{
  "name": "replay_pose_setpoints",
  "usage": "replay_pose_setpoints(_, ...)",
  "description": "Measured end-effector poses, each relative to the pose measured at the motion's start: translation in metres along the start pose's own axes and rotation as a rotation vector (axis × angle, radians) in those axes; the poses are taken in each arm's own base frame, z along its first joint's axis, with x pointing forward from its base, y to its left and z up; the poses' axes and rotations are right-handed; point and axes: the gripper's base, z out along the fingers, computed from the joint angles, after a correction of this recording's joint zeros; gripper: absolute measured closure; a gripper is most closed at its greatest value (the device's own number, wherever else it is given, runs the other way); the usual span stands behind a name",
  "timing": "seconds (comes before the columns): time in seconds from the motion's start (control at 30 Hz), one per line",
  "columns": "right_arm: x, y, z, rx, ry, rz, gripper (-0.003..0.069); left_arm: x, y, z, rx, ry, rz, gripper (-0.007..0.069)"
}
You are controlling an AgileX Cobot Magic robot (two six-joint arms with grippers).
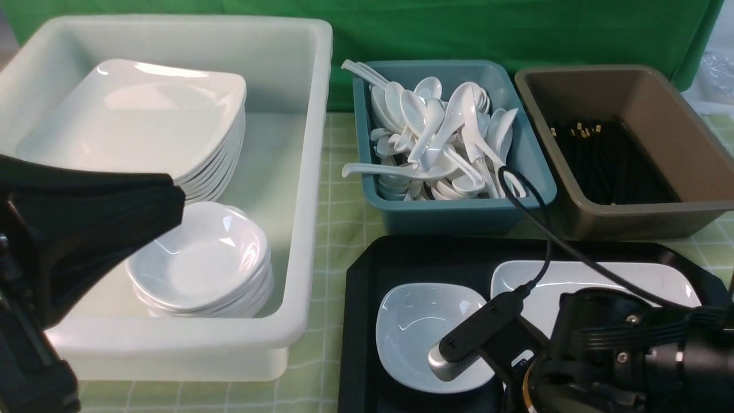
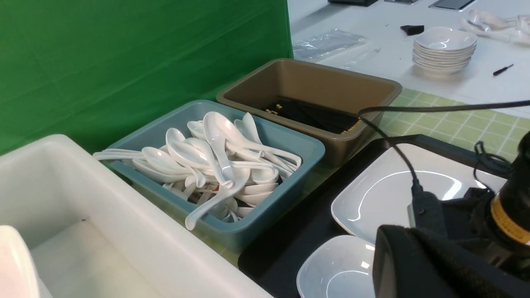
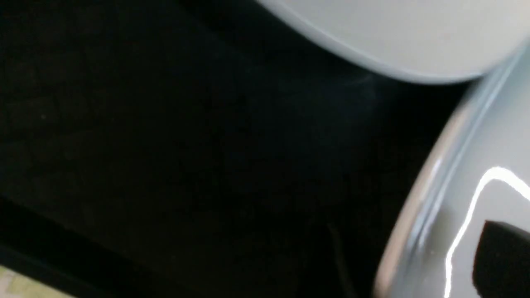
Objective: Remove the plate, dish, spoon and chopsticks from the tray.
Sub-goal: Use the right arm to grab a plate from the dinner plate
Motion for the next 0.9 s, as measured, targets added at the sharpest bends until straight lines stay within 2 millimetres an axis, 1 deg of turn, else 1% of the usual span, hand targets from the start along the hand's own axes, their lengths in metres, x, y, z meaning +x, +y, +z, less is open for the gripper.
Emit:
replay_pose_setpoints(0.1,0.0,0.002,0.009,0.016,0.024,-0.01,0.0173,0.001,0.0,0.0,0.003,0.007,0.003,0.0604)
replay_pose_setpoints(0.37,-0.003,0.003,0.013,0.037,0.053,-0.031,0.0183,0.001,0.0,0.0,0.003,0.008,0.004,0.0604)
replay_pose_setpoints(0.4,-0.003,0.003,0.013,0.037,0.057,-0.038,0.0214,0.001,0.0,0.0,0.002,0.009,0.005,0.0604)
replay_pose_setpoints(0.47,-0.002,0.003,0.014,0.046,0.069,-0.047,0.0298,0.001,0.0,0.0,0.003,0.01,0.006,0.0604)
replay_pose_setpoints(0.5,-0.002,0.003,0.014,0.049,0.072,-0.049,0.0307,0.001,0.0,0.0,0.003,0.011,0.006,0.0604)
replay_pose_setpoints(0.53,-0.001,0.003,0.014,0.059,0.084,-0.054,0.0362,0.001,0.0,0.0,0.003,0.011,0.006,0.0604)
replay_pose_setpoints(0.57,0.0,0.002,0.014,0.074,0.095,-0.069,0.0377,0.001,0.0,0.0,0.003,0.011,0.006,0.0604)
replay_pose_setpoints(0.67,0.001,0.001,0.013,0.085,0.107,-0.096,0.0379,0.001,0.0,0.0,0.003,0.011,0.006,0.0604)
replay_pose_setpoints(0.77,0.004,-0.001,0.008,0.086,0.113,-0.102,0.0393,0.001,-0.001,0.0,0.007,0.016,0.006,0.0604)
replay_pose_setpoints(0.9,0.014,-0.007,-0.029,0.108,0.101,-0.099,0.0477,0.003,-0.001,0.0,0.014,0.028,0.007,0.0604)
